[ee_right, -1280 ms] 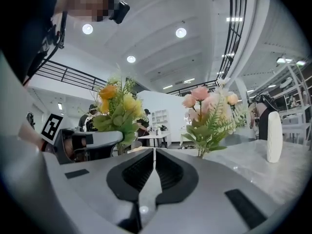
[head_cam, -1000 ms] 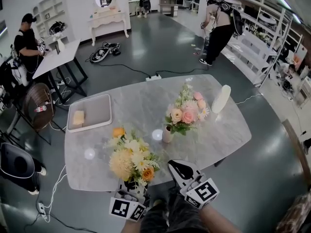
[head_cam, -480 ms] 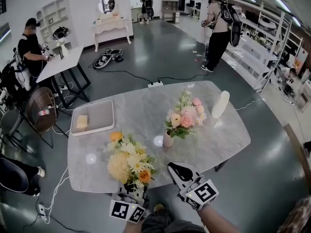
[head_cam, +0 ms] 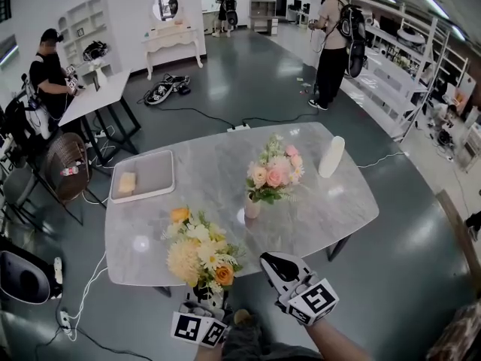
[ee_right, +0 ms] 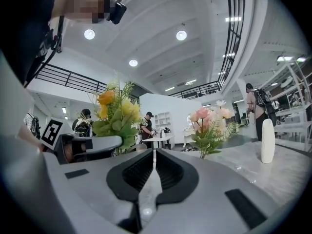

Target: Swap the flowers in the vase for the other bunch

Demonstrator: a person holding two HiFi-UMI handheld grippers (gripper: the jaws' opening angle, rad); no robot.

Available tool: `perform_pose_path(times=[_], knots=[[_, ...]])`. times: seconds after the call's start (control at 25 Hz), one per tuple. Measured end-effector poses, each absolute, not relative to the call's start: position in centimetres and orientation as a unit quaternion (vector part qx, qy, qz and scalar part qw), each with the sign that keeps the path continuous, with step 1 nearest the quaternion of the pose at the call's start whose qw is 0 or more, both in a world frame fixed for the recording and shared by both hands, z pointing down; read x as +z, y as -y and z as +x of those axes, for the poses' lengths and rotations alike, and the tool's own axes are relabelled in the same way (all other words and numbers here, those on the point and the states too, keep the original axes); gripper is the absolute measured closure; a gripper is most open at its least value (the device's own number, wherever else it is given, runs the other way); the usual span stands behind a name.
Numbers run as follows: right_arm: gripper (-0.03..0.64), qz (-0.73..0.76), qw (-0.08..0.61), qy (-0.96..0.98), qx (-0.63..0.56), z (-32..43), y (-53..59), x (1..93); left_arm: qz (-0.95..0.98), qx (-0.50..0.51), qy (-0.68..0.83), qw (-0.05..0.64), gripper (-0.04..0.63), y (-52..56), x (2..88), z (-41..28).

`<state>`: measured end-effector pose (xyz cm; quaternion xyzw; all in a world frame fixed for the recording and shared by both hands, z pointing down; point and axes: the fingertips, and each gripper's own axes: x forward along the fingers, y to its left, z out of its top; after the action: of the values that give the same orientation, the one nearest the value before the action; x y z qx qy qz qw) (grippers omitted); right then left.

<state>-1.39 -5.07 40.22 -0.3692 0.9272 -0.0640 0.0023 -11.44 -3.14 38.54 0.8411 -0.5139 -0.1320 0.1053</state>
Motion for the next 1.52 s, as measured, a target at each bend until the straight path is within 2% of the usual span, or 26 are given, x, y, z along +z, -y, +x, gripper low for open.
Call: perform_pose_path(times=[0.72, 1.52], knots=[[0.584, -0.360, 0.004, -0.930, -0.067, 2.3, -3.4, 40.1, 0.839, -0.130, 0.516, 0.111, 0.518, -5.2, 38.9, -7.2], [0.584, -0.337, 0.016, -0.940, -0.056, 3.3, -10.8, 39.1, 0.836, -0.140, 0.522, 0.093, 0.518, -12.5, 37.5, -5.8]])
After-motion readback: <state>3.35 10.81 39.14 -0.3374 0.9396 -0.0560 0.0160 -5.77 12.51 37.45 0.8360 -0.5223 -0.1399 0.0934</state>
